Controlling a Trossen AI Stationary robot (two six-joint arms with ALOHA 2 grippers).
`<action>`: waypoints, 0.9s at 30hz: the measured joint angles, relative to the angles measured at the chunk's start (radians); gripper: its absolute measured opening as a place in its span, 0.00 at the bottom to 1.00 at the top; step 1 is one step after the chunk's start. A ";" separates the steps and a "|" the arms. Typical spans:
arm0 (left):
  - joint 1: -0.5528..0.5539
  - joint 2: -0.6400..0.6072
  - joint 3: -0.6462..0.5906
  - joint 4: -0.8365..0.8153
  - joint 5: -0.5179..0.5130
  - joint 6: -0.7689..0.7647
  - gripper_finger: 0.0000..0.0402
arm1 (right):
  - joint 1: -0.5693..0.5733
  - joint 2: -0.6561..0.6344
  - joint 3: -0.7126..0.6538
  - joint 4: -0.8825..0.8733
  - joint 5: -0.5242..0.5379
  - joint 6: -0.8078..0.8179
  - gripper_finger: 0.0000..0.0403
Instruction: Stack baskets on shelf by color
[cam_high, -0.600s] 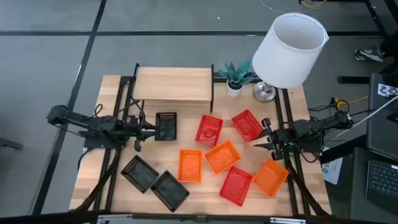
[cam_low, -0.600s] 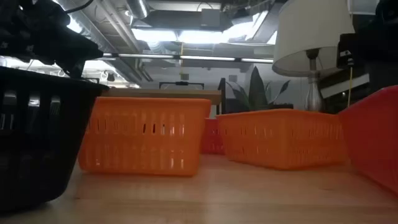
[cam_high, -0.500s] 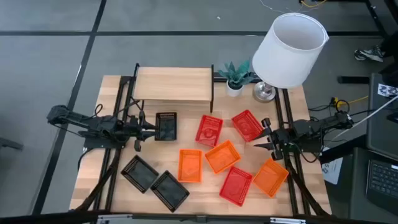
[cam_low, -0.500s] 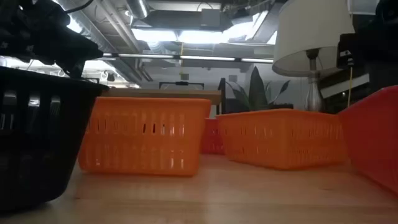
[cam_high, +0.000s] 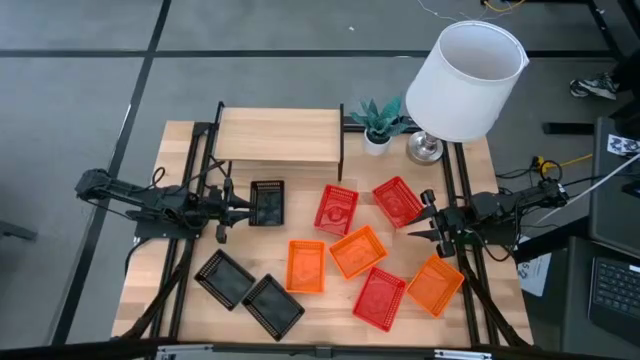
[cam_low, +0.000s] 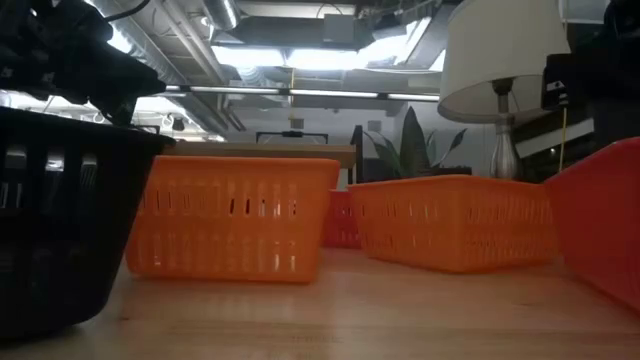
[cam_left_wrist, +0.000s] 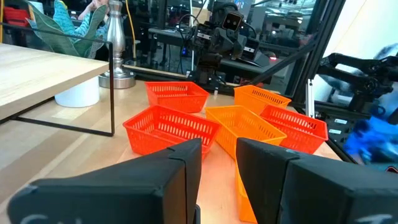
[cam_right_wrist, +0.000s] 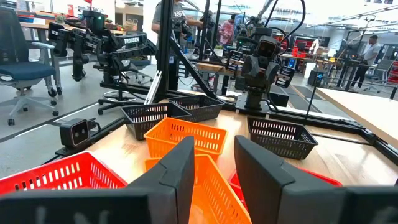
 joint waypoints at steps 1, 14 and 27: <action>0.000 0.000 0.000 0.000 0.000 0.000 0.23 | 0.000 0.000 0.000 0.000 0.000 0.000 0.28; 0.000 0.000 0.000 0.000 0.000 0.000 0.23 | 0.000 0.000 0.000 0.000 0.000 0.000 0.28; 0.000 0.000 0.000 0.000 0.000 0.000 0.23 | 0.000 0.000 0.000 0.015 0.000 0.000 0.28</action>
